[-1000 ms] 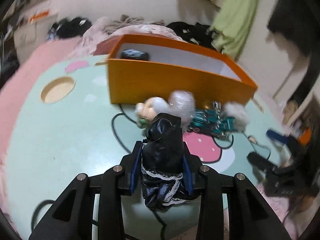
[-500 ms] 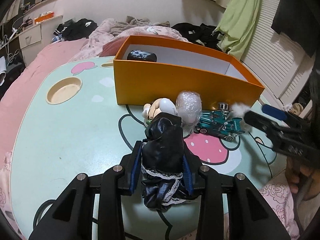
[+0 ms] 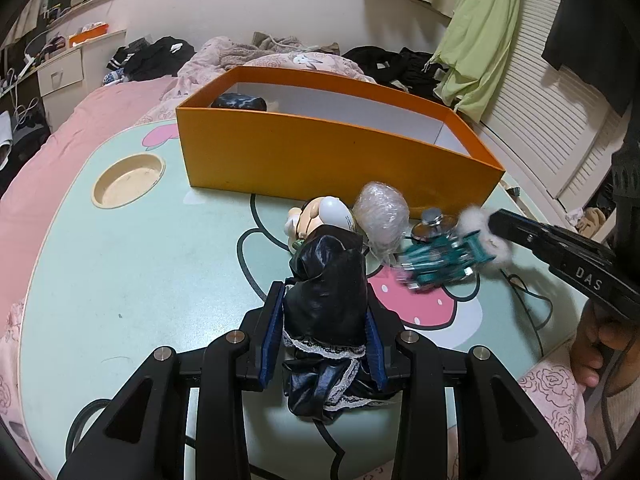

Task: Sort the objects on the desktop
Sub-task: 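Grasp the black lace cloth with the left gripper and lift it, then place the black cloth in the box with the left gripper while the right gripper places the white fluffy ball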

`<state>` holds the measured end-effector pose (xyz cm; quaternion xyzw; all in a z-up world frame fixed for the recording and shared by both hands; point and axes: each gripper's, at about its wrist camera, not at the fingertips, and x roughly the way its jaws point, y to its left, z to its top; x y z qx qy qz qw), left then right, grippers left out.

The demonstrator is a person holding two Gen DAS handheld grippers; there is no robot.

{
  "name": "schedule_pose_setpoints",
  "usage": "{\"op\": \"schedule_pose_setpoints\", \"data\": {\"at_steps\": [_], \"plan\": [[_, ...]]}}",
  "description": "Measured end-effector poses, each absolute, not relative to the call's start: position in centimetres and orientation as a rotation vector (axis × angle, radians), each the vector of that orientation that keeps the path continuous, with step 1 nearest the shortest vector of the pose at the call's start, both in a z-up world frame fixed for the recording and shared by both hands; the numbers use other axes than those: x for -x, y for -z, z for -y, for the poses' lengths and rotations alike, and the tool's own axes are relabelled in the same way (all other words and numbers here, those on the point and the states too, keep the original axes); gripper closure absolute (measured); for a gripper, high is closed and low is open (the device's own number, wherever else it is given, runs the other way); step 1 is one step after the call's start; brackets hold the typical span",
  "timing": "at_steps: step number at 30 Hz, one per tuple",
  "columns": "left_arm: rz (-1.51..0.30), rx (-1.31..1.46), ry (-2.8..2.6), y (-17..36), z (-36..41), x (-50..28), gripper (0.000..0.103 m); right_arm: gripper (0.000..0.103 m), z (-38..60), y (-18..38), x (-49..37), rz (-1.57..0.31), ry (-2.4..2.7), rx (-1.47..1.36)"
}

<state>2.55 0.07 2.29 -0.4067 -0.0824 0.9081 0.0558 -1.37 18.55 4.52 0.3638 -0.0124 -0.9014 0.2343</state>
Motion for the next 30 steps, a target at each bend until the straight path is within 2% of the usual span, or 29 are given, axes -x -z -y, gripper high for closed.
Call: {"op": "schedule_pose_setpoints", "data": {"at_steps": [4, 7, 9, 10, 13, 17, 20, 22, 23, 24, 30], "plan": [[0.251, 1.234, -2.755, -2.3, -0.1, -2.6, 0.065, 0.095, -19.7, -4.3, 0.9, 0.085, 2.479, -1.004], [0.251, 1.234, -2.755, -2.3, 0.0, -2.6, 0.065, 0.088, -20.4, -4.4, 0.1, 0.091, 2.523, -0.995], [0.251, 1.234, -2.755, -2.3, -0.1, -2.6, 0.065, 0.060, -20.6, -4.6, -0.1, 0.101, 2.544, -0.979], [0.251, 1.234, -2.755, -2.3, -0.1, -2.6, 0.065, 0.056, -20.6, -4.8, -0.3, 0.098, 2.552, -0.964], [0.251, 1.234, -2.755, -2.3, 0.0, -2.7, 0.065, 0.054, -19.7, -5.2, -0.4, 0.050, 2.547, -0.944], [0.251, 1.234, -2.755, -2.3, 0.0, -2.7, 0.065, 0.046, -17.5, -5.0, -0.1, -0.073, 2.533, -0.964], [0.251, 1.234, -2.755, -2.3, 0.0, -2.7, 0.065, 0.034, -16.2, -3.8, 1.1, -0.176, 2.538, -1.084], [0.252, 1.233, -2.754, -2.3, 0.0, -2.7, 0.065, 0.037, -16.1, -3.1, 1.5, -0.201, 2.548, -1.123], [0.253, 1.234, -2.754, -2.3, 0.0, -2.7, 0.065, 0.059, -16.1, -3.1, 1.4, -0.195, 2.534, -1.115], [0.253, 1.232, -2.754, -2.3, 0.0, -2.7, 0.065, 0.072, -16.2, -3.1, 1.2, -0.188, 2.524, -1.108], [0.279, 1.202, -2.771, -2.7, 0.2, -3.1, 0.067, 0.072, -18.3, -3.7, -0.1, -0.050, 2.535, -1.012]]}}
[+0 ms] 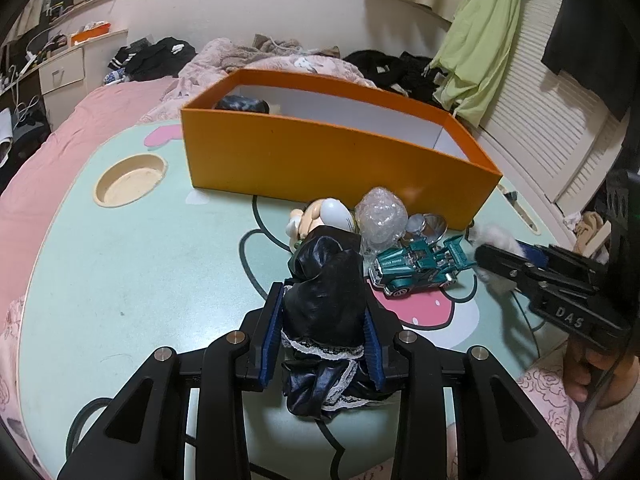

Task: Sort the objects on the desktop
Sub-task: 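Place the black cloth in the box with the left gripper while the right gripper places the white fluffy ball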

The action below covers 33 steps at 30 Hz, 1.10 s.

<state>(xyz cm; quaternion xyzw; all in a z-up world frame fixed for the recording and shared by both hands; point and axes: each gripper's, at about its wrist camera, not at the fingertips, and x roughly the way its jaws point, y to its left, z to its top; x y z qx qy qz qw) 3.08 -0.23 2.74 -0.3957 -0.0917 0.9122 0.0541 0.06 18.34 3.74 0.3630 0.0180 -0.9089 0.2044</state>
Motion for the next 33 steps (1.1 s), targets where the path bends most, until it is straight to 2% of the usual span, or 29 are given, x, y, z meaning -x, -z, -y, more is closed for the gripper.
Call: {"op": "schedule_pose_setpoints", "data": {"at_steps": [5, 13, 14, 15, 16, 17, 18, 19, 21, 23, 25, 33], "plan": [[0.313, 1.107, -2.806, -4.4, 1.1, -4.2, 0.067, 0.072, -18.1, -6.5, -0.7, -0.042, 2.533, -0.892], [0.111, 0.884, -2.877, -11.1, 0.6, 2.2, 0.067, 0.071, -14.1, -10.5, 5.5, -0.017, 2.530, -0.793], [0.102, 0.882, -2.883, -11.5, 0.6, 3.3, 0.067, 0.071, -13.7, -10.4, 6.6, -0.002, 2.530, -0.801], [0.103, 0.873, -2.896, -11.7, 0.8, 4.8, 0.067, 0.065, -13.4, -10.1, 7.4, 0.005, 2.529, -0.808], [0.109, 0.870, -2.900, -11.5, 0.9, 5.7, 0.062, 0.056, -13.1, -9.5, 8.3, -0.005, 2.527, -0.841], [0.116, 0.892, -2.901, -11.1, 1.2, 6.8, 0.043, 0.029, -12.8, -8.5, 9.2, -0.035, 2.526, -0.904], [0.120, 0.978, -2.906, -10.0, 1.4, 8.2, 0.030, 0.023, -12.7, -8.0, 9.2, -0.060, 2.530, -0.892], [0.126, 1.057, -2.908, -8.9, 1.6, 9.0, 0.018, 0.022, -12.5, -7.7, 8.8, -0.134, 2.559, -0.846], [0.088, 1.129, -2.908, -7.0, 1.6, 9.7, 0.016, 0.023, -11.8, -7.1, 7.8, -0.314, 2.585, -0.793], [-0.109, 1.069, -2.973, -6.0, 0.3, 8.9, 0.014, 0.022, -12.2, -7.1, 7.6, -0.287, 2.574, -0.804], [0.015, 1.037, -2.957, -5.7, 0.8, 8.3, 0.012, 0.024, -12.5, -7.1, 7.7, -0.312, 2.555, -0.813], [0.031, 1.017, -2.934, -5.9, -0.5, 7.3, 0.010, 0.025, -14.1, -6.9, 7.5, -0.336, 2.515, -0.793]]}}
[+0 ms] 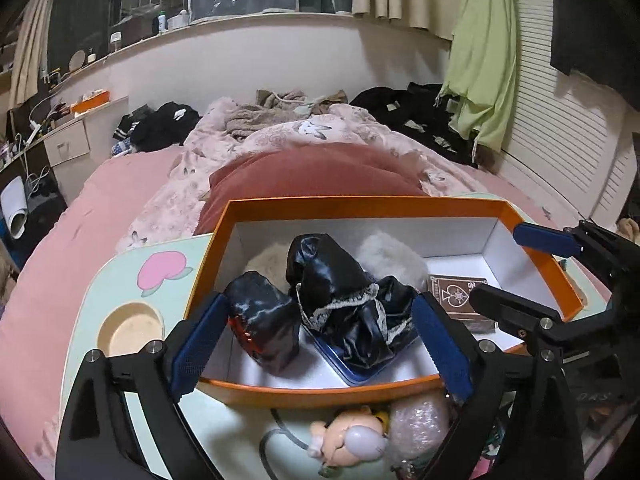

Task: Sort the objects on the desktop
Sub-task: 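Place the black cloth in the box with the left gripper while the right gripper places the white fluffy ball, then withdraw both open grippers from the box back over the table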

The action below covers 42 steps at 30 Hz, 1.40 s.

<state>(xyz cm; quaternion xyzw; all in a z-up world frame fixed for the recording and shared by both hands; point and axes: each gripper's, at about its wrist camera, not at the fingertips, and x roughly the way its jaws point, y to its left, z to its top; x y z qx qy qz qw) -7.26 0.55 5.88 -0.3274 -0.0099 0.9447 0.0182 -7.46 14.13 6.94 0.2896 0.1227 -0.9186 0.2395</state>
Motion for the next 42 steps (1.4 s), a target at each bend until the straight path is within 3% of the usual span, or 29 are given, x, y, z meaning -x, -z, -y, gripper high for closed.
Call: {"op": "schedule_pose_setpoints", "data": {"at_steps": [8, 11, 14, 19, 26, 28, 31, 42], "plan": [[0.060, 1.036, -2.934, -5.7, -0.6, 6.4, 0.010, 0.025, -14.6, -7.0, 7.4, -0.324, 2.486, -0.775], [0.146, 0.923, -2.940, -7.1, 0.3, 4.5, 0.010, 0.023, -16.2, -8.3, 6.5, -0.106, 2.480, -0.816], [0.246, 0.730, -2.957, -9.2, 1.7, 0.9, 0.010, 0.014, -17.8, -9.9, 3.5, 0.069, 2.504, -0.757], [0.212, 0.948, -2.914, -8.4, 2.8, -2.0, 0.010, 0.011, -17.3, -8.5, -0.4, -0.105, 2.591, -0.857], [0.159, 1.248, -2.823, -2.7, 2.7, -4.2, 0.010, 0.011, -16.9, -3.3, -1.7, -0.245, 2.571, -1.127], [0.126, 1.334, -2.808, -1.5, 2.4, -3.7, 0.009, 0.004, -17.0, -2.5, -1.6, -0.278, 2.576, -1.174], [0.033, 1.352, -2.795, -1.1, 1.3, -3.5, 0.000, 0.000, -17.3, -2.2, -1.6, -0.268, 2.570, -1.175], [0.033, 1.336, -2.794, -1.6, 1.0, -4.1, 0.000, 0.000, -17.6, -2.1, -1.7, -0.265, 2.565, -1.161]]}}
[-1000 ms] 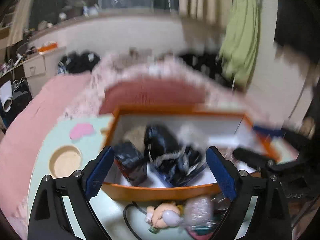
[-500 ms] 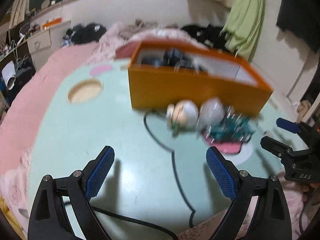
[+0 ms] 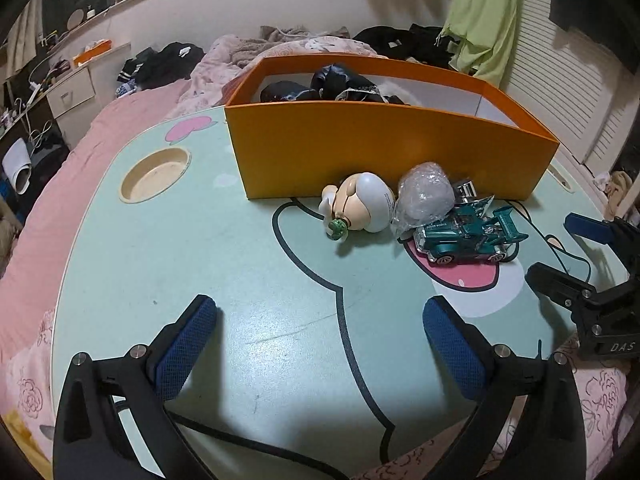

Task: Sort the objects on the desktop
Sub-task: 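Withdraw both open grippers from the box back over the table, then grasp the white-haired doll figure with the left gripper and lift it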

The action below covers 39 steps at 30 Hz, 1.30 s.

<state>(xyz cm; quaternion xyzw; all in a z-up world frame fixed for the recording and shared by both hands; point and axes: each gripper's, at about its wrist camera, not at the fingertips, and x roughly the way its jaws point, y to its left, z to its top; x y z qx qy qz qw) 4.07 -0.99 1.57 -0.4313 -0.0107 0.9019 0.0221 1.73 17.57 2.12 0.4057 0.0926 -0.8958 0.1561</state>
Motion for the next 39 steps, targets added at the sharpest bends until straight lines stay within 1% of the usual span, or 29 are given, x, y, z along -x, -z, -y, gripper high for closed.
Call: {"op": "schedule_pose_setpoints", "data": {"at_steps": [18, 21, 24, 25, 28, 29, 31, 36, 37, 39], "plan": [[0.045, 1.344, -2.808, -1.7, 1.5, -3.7, 0.000, 0.000, -17.7, -2.1, -1.8, -0.246, 2.586, -1.142], [0.081, 1.288, -2.808, -2.5, 1.8, -3.7, 0.000, 0.000, -17.7, -2.1, -1.8, -0.246, 2.586, -1.142], [0.159, 1.235, -2.785, -3.5, 2.1, -3.2, 0.002, 0.000, -17.7, -2.1, -1.7, -0.246, 2.586, -1.142], [0.174, 1.226, -2.788, -3.7, 2.1, -2.9, 0.005, 0.000, -17.8, -2.1, -1.8, -0.246, 2.586, -1.142], [0.218, 1.206, -2.804, -4.3, 2.2, -1.4, 0.008, 0.000, -17.7, -2.1, -1.7, -0.246, 2.586, -1.142], [0.227, 1.212, -2.805, -4.3, 2.2, -0.9, 0.014, 0.000, -17.8, -2.1, -1.7, -0.246, 2.586, -1.142], [0.232, 1.248, -2.807, -4.0, 2.3, 0.5, 0.021, 0.000, -17.8, -2.1, -1.7, -0.246, 2.586, -1.141], [0.176, 1.308, -2.790, -2.7, 2.2, 2.3, 0.026, 0.000, -17.8, -2.1, -1.7, -0.247, 2.586, -1.141], [0.187, 1.319, -2.764, -2.4, 2.2, 2.5, 0.031, 0.000, -17.8, -2.1, -1.8, -0.247, 2.586, -1.141], [0.180, 1.283, -2.750, -2.3, 2.0, 2.3, 0.043, 0.000, -17.8, -2.1, -1.7, -0.246, 2.586, -1.141]]}}
